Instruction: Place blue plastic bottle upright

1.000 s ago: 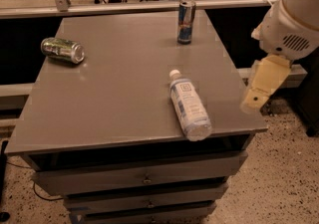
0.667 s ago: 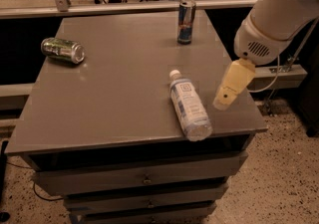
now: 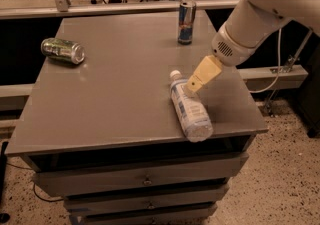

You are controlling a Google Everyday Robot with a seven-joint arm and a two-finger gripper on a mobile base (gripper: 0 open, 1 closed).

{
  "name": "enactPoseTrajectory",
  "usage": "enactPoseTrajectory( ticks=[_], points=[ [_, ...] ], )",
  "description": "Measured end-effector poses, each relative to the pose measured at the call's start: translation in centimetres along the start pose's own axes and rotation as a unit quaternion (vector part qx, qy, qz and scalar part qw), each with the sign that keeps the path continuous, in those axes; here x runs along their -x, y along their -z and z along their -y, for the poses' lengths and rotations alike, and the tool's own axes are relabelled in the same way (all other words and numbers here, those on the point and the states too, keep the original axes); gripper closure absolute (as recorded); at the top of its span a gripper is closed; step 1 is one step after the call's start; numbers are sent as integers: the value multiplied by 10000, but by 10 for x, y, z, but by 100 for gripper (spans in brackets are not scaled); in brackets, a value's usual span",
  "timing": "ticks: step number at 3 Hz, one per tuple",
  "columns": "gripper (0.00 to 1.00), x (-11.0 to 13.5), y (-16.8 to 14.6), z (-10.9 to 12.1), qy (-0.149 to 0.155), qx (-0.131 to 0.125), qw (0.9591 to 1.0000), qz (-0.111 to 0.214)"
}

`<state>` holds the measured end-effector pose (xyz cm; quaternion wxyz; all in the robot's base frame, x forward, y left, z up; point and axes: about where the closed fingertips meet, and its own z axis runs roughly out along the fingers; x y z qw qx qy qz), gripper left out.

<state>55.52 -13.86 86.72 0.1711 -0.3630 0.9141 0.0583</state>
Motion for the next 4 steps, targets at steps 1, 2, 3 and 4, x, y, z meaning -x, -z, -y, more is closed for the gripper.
enactPoseTrajectory(
  ticks=[1, 2, 3, 4],
  points=[
    [0, 18, -16, -7, -677, 2, 9977, 19],
    [0, 27, -31, -20, -1230, 35, 9923, -112],
    [0, 26, -43, -34, -1514, 40, 9881, -256],
    [16, 16, -52, -42, -1644, 8, 9855, -430]
  ],
)
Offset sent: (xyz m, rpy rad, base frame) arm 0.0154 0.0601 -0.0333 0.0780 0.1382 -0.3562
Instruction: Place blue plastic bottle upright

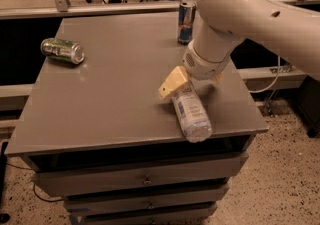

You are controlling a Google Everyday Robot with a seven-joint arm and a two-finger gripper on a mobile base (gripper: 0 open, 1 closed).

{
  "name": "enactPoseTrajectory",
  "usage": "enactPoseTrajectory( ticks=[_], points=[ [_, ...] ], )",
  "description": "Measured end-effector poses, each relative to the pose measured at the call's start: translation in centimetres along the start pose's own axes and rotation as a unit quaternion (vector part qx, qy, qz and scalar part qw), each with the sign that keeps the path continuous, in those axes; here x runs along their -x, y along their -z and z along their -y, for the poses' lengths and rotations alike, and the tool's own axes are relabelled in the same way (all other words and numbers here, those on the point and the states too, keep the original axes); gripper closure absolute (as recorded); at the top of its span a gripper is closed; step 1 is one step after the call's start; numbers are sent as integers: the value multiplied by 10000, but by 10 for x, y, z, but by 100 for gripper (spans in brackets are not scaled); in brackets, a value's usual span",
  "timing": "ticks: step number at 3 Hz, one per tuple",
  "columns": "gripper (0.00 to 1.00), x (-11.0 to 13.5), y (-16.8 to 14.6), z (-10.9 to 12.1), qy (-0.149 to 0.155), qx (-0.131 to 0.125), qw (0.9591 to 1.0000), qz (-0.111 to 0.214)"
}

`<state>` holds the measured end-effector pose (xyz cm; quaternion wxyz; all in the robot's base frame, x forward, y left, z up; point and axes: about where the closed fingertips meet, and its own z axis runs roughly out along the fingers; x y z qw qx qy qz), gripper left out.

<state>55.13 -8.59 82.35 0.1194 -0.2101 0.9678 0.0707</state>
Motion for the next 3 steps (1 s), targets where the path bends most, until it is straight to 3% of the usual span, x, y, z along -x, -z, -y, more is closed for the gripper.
enactPoseTrajectory(
  ticks=[2, 3],
  points=[
    [62, 11, 15, -17, 594, -351, 9976, 81],
    [85, 26, 20, -29, 1012, -137, 9943, 320]
  ],
)
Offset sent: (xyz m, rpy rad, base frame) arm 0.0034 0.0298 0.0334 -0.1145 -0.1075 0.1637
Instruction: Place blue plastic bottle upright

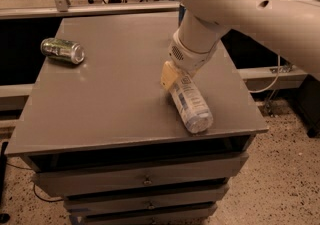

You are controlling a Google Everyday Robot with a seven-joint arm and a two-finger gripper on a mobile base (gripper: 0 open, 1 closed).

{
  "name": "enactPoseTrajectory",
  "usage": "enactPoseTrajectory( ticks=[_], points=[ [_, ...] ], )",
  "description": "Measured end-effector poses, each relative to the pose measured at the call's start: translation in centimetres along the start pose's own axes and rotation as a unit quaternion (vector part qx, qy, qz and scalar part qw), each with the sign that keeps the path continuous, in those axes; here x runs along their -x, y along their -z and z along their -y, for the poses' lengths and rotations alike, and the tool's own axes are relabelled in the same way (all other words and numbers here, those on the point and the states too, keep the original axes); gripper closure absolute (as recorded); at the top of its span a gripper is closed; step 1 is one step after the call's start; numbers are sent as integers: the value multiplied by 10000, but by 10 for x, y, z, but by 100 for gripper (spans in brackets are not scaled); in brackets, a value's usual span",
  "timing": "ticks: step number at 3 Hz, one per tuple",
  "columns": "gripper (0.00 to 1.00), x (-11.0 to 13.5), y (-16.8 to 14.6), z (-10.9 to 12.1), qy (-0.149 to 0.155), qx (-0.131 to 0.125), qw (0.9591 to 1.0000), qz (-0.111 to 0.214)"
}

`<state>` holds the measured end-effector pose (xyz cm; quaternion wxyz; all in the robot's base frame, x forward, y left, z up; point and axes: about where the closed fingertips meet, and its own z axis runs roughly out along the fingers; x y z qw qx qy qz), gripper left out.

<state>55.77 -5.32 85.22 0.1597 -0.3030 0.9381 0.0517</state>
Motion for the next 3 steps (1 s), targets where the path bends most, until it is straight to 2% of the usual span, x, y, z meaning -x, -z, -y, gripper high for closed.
enactPoseTrajectory(
  ticks=[1, 2, 3],
  points=[
    [100, 39, 2, -8, 449, 662, 9949, 613],
    [100, 80, 15, -12, 786, 1500, 9768, 1311],
    [100, 110, 60, -12, 1302, 2094, 9432, 2228]
  ],
)
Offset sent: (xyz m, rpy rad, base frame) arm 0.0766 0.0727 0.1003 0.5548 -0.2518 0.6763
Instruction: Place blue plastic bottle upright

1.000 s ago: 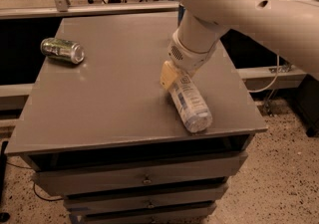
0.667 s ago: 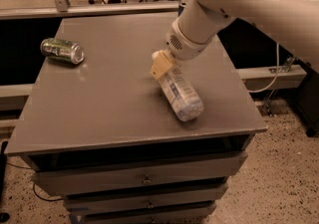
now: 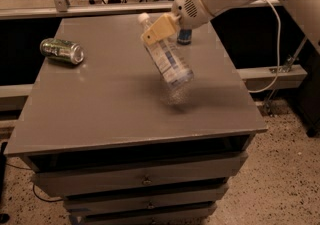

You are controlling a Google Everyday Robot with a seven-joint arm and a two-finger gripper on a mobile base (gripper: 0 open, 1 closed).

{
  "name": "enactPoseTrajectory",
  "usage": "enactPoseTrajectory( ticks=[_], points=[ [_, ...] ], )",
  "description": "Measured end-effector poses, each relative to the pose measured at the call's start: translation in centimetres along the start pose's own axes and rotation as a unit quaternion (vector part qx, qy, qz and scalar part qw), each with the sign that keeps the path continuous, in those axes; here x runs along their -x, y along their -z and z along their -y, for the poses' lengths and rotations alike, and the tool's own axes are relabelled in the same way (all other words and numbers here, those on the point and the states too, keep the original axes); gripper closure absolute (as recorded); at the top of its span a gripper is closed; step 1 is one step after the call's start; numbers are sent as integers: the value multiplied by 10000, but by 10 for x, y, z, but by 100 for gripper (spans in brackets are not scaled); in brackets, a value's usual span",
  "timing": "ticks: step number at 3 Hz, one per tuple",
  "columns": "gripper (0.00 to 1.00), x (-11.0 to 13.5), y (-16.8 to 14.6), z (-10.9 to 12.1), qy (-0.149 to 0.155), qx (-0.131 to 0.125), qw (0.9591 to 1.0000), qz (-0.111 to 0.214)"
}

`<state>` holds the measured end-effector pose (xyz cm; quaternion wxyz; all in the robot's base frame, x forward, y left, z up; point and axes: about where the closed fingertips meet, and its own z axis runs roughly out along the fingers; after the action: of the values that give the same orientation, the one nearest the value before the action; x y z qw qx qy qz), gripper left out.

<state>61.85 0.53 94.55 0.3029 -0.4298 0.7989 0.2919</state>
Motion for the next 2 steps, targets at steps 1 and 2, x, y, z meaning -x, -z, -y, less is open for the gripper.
enactPoseTrajectory(
  ticks=[1, 2],
  points=[
    [100, 26, 44, -19, 704, 191, 9936, 860],
    [100, 30, 73, -50, 1246, 164, 9782, 1655]
  ],
)
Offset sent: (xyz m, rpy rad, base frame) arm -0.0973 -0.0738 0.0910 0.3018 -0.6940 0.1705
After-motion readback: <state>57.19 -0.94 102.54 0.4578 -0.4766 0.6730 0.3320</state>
